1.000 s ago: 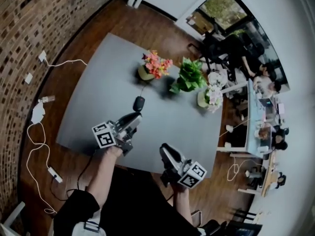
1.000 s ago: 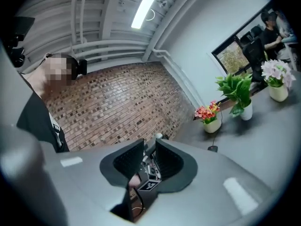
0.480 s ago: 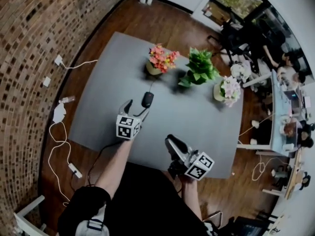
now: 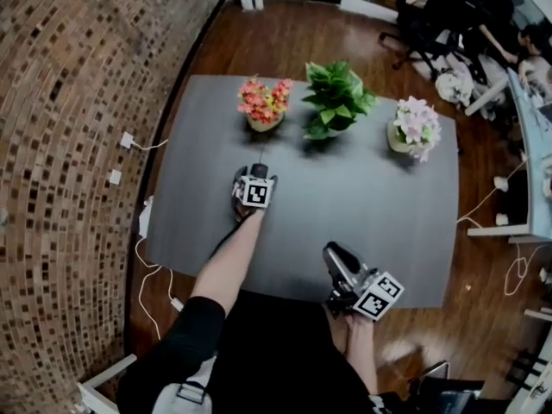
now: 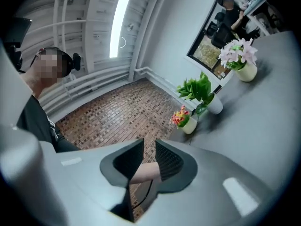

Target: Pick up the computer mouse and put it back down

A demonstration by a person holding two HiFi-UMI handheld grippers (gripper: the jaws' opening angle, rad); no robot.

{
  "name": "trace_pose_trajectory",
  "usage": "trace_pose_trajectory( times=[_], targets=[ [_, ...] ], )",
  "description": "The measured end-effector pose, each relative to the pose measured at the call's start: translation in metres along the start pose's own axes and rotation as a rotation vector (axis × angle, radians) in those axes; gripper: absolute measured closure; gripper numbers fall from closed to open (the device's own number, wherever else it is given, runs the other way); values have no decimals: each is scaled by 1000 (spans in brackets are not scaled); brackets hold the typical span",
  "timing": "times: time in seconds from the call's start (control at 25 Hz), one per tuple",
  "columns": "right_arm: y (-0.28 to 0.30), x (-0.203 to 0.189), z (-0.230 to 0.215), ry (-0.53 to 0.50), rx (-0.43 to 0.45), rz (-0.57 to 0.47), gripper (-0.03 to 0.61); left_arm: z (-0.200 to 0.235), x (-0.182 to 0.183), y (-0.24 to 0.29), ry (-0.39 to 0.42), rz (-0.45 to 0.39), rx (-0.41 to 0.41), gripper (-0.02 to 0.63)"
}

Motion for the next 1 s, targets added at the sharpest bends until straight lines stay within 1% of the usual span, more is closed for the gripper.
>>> trace_pose_trajectory(
  times=[0.04, 0.08, 0.12, 0.16, 0.2, 0.24, 0.32, 0.36, 0.4, 0.44, 0.48, 0.52, 0.56, 0.6, 0.68, 0.72, 0.76, 0.8, 0.84, 0.88, 0.92, 1.0],
  targets=[
    [-1, 1, -2, 0, -5, -2, 526, 3, 3, 3, -8, 9, -8, 181],
    [-1, 2, -4, -1, -10, -4, 526, 8, 6, 3, -35, 14, -7, 183],
    [-2, 3, -6, -1, -15, -7, 526, 13, 6, 2, -73, 12, 6, 210],
    [-3, 4, -8, -1, -21, -9, 526, 16, 3, 0, -107, 2, 20, 256],
    [-4, 5, -11, 0, -26, -13, 526, 18, 0, 0, -124, -9, 22, 291],
    [-6, 7, -14, 1, -32, -16, 526, 20, -2, -1, -123, -14, 9, 336],
    [-10, 9, -19, 4, -45, -24, 526, 25, 0, -1, -99, 2, -27, 334],
    [-12, 10, -23, 6, -51, -28, 526, 28, -1, -1, -100, 28, -37, 334],
    [-14, 11, -26, 7, -57, -33, 526, 31, -4, -1, -119, 60, -51, 334],
    [-16, 12, -29, 9, -62, -37, 526, 32, -6, -2, -155, 85, -85, 334],
    [-18, 13, -31, 11, -67, -40, 526, 30, -5, -5, -203, 83, -145, 334],
    [-19, 13, -33, 12, -69, -42, 526, 27, 3, -14, -269, 47, -228, 334],
    [-19, 14, -35, 12, -70, -43, 526, 24, 16, -31, -377, -25, -349, 334],
    [-18, 14, -35, 11, -68, -42, 526, 22, 30, -55, -541, -131, -516, 334],
    [-12, 14, -34, 4, -53, -35, 526, 14, 60, -113, -942, -398, -907, 334],
    [-8, 15, -32, -1, -43, -32, 526, 10, 74, -143, -1109, -526, -1077, 334],
    [-4, 16, -30, -6, -31, -30, 526, 10, 86, -171, -1221, -633, -1206, 334],
    [-1, 18, -28, -11, -19, -27, 526, 12, 94, -197, -1285, -717, -1299, 334],
    [2, 20, -26, -15, -7, -24, 526, 14, 99, -222, -1321, -781, -1372, 334],
    [3, 21, -24, -18, 5, -21, 526, 14, 101, -247, -1337, -829, -1432, 334],
    [5, 23, -23, -20, 17, -20, 526, 12, 103, -271, -1332, -860, -1483, 334],
    [6, 25, -21, -16, 38, -26, 526, 0, 105, -313, -1281, -880, -1558, 334]
  ],
)
Point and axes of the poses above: the fingertips, and each gripper's own axes: y forward along the fingers, z to its left, x out of its top, the point moved 6 cm from there along -y, backward along the fingers, and after that the axes turned 2 degrees about z, right-handed, at the moved point
